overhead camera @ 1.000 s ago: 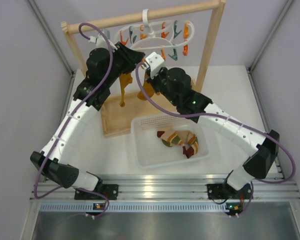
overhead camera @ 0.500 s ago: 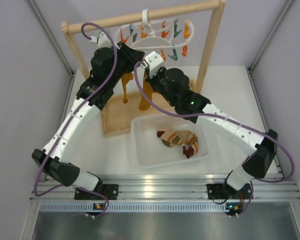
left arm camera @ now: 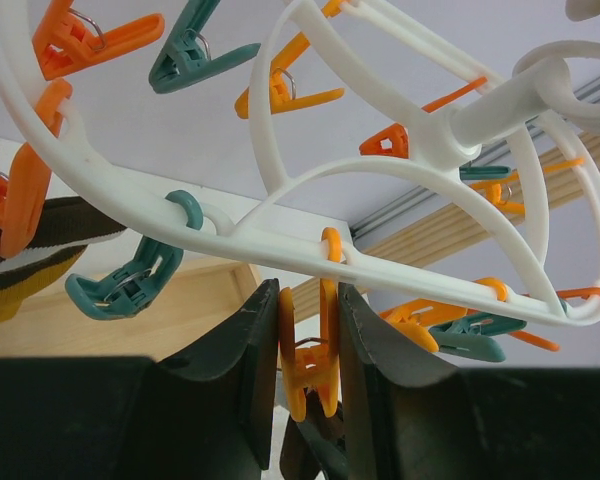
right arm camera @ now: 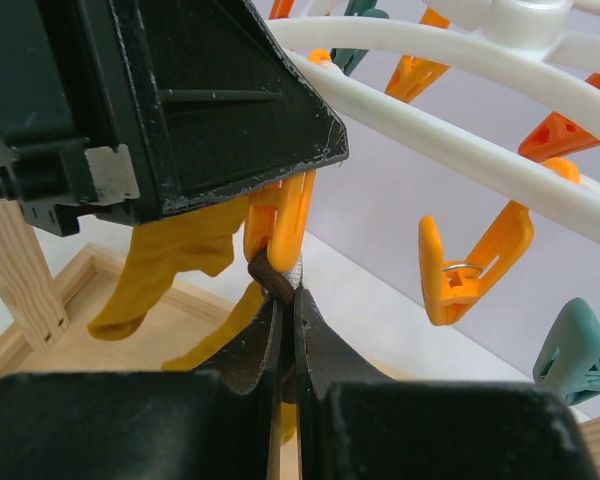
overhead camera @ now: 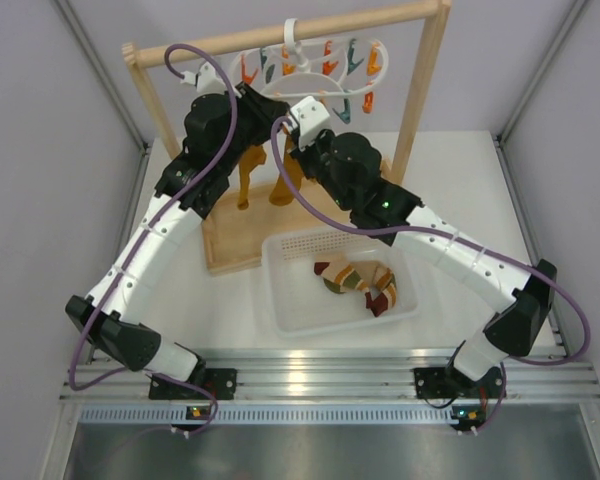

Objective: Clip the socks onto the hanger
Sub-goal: Clamp the sock onto the hanger.

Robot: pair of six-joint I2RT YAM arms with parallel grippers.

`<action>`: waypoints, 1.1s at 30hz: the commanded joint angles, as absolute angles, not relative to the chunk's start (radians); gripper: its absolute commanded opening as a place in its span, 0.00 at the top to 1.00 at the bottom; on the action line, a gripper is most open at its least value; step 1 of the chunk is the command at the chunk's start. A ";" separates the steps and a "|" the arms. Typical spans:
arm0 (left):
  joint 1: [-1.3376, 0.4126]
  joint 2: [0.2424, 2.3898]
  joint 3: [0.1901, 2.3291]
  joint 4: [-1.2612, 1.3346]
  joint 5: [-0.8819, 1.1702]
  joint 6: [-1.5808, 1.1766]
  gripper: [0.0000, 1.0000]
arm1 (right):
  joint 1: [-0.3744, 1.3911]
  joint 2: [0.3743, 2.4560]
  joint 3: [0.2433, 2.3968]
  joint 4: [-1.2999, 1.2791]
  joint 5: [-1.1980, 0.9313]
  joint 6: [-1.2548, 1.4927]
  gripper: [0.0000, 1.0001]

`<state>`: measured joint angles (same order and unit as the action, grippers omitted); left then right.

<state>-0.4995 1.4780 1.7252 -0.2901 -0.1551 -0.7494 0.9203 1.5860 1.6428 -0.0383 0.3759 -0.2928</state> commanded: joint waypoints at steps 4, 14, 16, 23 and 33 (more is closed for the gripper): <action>-0.497 1.511 1.741 -0.405 -0.184 -0.730 1.00 | 0.946 1.586 1.706 0.005 0.373 -0.288 1.00; -0.495 1.511 1.738 -0.402 -0.163 -0.739 1.00 | 0.950 1.605 1.724 0.038 0.413 -0.302 1.00; -0.497 1.511 1.733 -0.400 -0.157 -0.741 1.00 | 0.950 1.609 1.729 0.046 0.413 -0.296 1.00; -0.497 1.509 1.726 -0.391 -0.129 -0.752 1.00 | 0.948 1.615 1.756 0.052 0.411 -0.296 1.00; -0.495 1.496 1.715 -0.365 -0.120 -0.750 0.74 | 0.945 1.623 1.766 0.058 0.410 -0.301 1.00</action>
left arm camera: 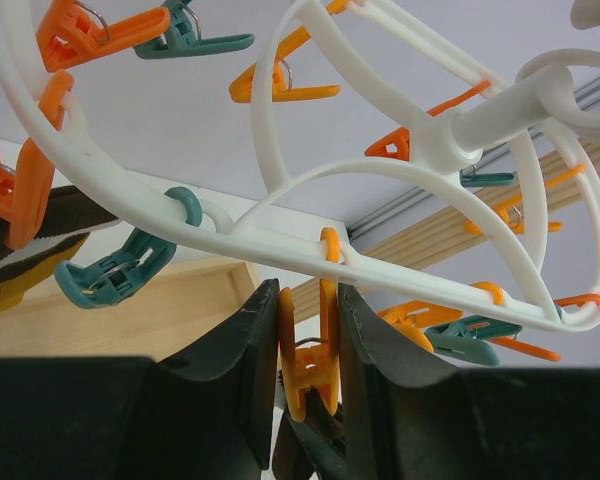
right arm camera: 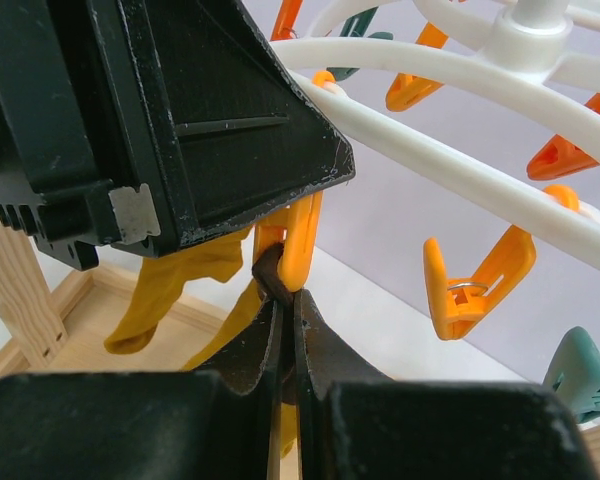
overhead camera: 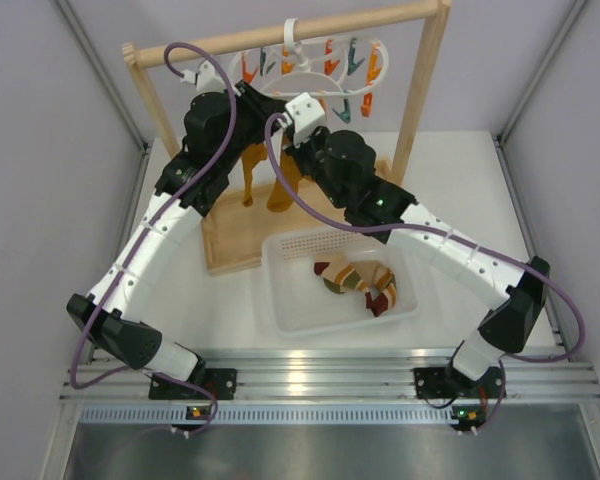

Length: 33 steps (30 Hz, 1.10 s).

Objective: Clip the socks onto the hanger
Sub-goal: Clamp the sock onto the hanger.

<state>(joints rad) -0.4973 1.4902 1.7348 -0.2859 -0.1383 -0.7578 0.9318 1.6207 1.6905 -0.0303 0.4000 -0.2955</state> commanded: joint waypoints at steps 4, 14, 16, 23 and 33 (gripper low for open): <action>-0.495 1.493 1.715 -0.359 -0.121 -0.750 0.68 | 0.940 1.629 1.775 0.063 0.417 -0.296 1.00; -0.494 1.491 1.715 -0.341 -0.112 -0.758 0.52 | 0.922 1.652 1.822 0.077 0.426 -0.296 1.00; -0.492 1.489 1.715 -0.339 -0.113 -0.759 0.46 | 0.920 1.657 1.828 0.077 0.428 -0.295 1.00; -0.479 1.428 1.663 -0.287 -0.100 -0.767 0.27 | 0.914 1.651 1.824 0.063 0.426 -0.288 1.00; -0.479 1.244 1.439 -0.250 -0.048 -0.735 0.02 | 0.893 1.617 1.767 0.025 0.385 -0.255 1.00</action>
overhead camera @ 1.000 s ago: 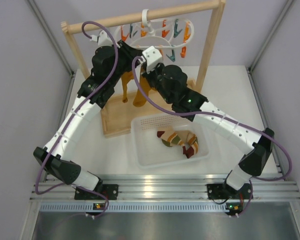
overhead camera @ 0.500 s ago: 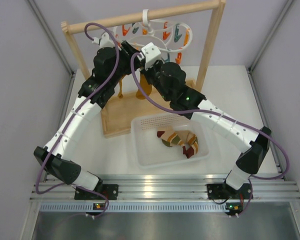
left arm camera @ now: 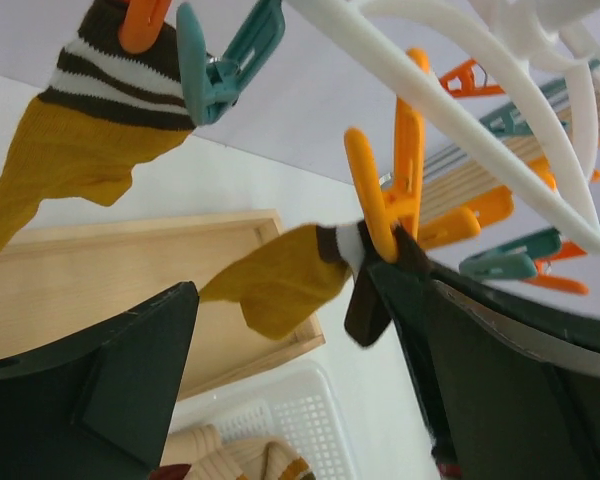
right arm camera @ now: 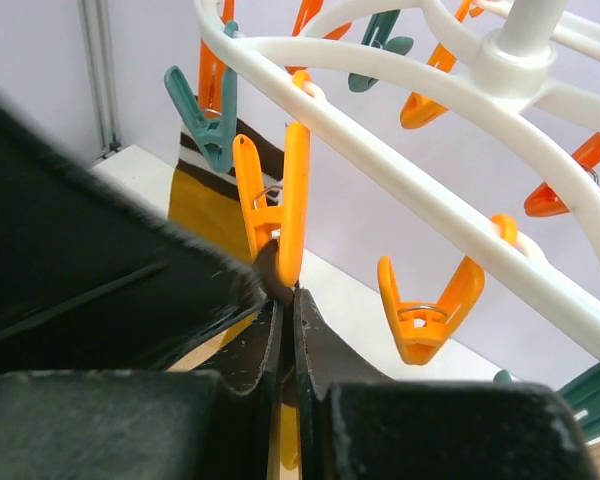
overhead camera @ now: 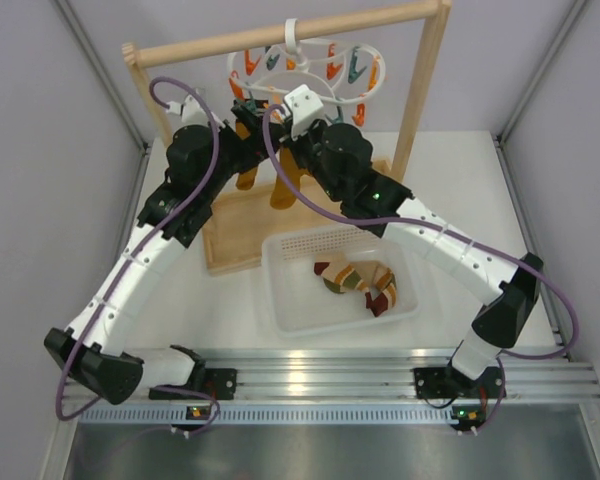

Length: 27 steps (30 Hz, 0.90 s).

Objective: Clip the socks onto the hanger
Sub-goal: Clamp the sock onto the hanger, then reset both arms

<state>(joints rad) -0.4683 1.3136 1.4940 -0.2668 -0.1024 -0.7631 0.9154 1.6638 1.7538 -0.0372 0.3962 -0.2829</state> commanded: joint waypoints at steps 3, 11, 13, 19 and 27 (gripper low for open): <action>-0.479 1.187 1.367 -0.275 -0.011 -0.701 0.02 | 0.885 1.605 1.756 0.003 0.353 -0.230 0.96; -0.479 1.092 1.226 -0.411 0.092 -0.399 0.02 | 0.882 1.499 1.666 -0.149 0.275 -0.132 0.47; -0.479 1.097 1.241 -0.507 0.153 -0.304 0.02 | 0.882 1.448 1.617 -0.173 0.252 -0.123 0.36; -0.474 1.054 1.210 -0.681 0.233 -0.046 0.02 | 0.881 1.257 1.422 -0.265 0.213 -0.127 0.17; -0.384 0.954 1.172 -0.739 0.151 0.123 0.02 | 0.741 1.019 1.152 -0.308 0.173 -0.169 0.09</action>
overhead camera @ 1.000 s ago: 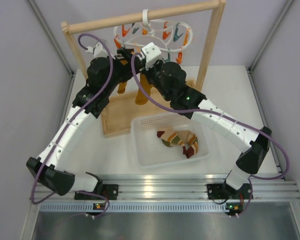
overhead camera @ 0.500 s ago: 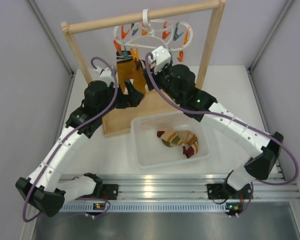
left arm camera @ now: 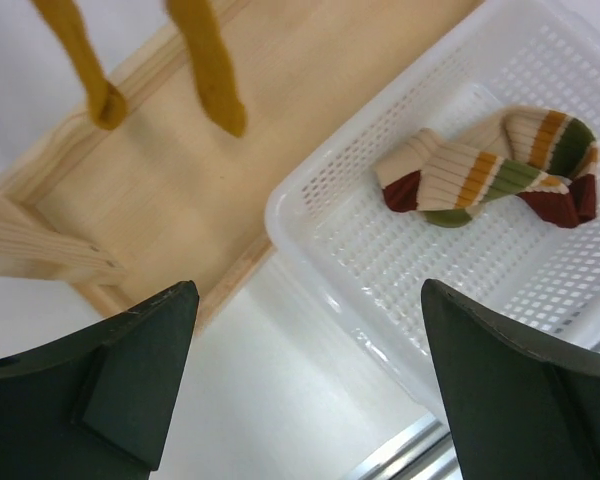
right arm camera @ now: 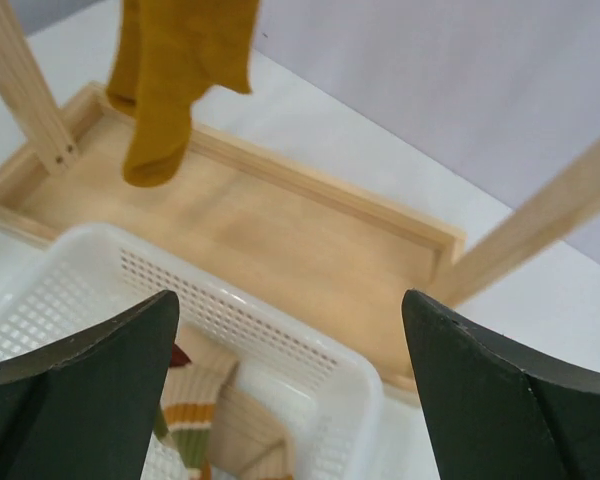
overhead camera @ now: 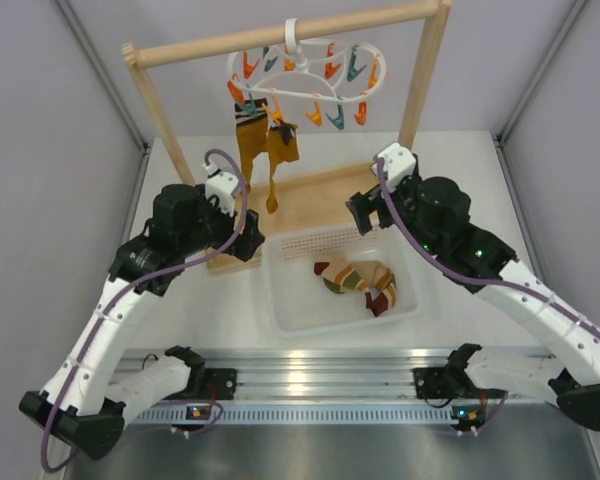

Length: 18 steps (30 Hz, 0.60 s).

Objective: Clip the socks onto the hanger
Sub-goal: Reset both arms

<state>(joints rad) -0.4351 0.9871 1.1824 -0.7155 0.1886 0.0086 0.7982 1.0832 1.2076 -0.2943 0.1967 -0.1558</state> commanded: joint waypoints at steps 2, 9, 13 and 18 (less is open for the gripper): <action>-0.333 0.927 1.158 -0.741 0.138 0.136 0.02 | 0.697 0.953 1.114 -0.313 0.150 -0.186 0.07; -0.239 0.845 1.086 -0.762 0.100 0.159 0.02 | 0.534 0.781 0.983 -0.345 0.057 -0.161 0.00; -0.212 0.816 1.060 -0.753 0.058 0.175 0.02 | 0.477 0.706 0.927 -0.347 0.028 -0.156 0.00; -0.187 0.802 1.066 -0.752 0.081 0.186 0.02 | 0.456 0.677 0.905 -0.351 0.011 -0.156 0.00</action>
<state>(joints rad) -0.1986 0.8238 1.0634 -0.7712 0.0803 0.1589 0.4759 0.6903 0.9073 -0.3683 0.0441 -0.1635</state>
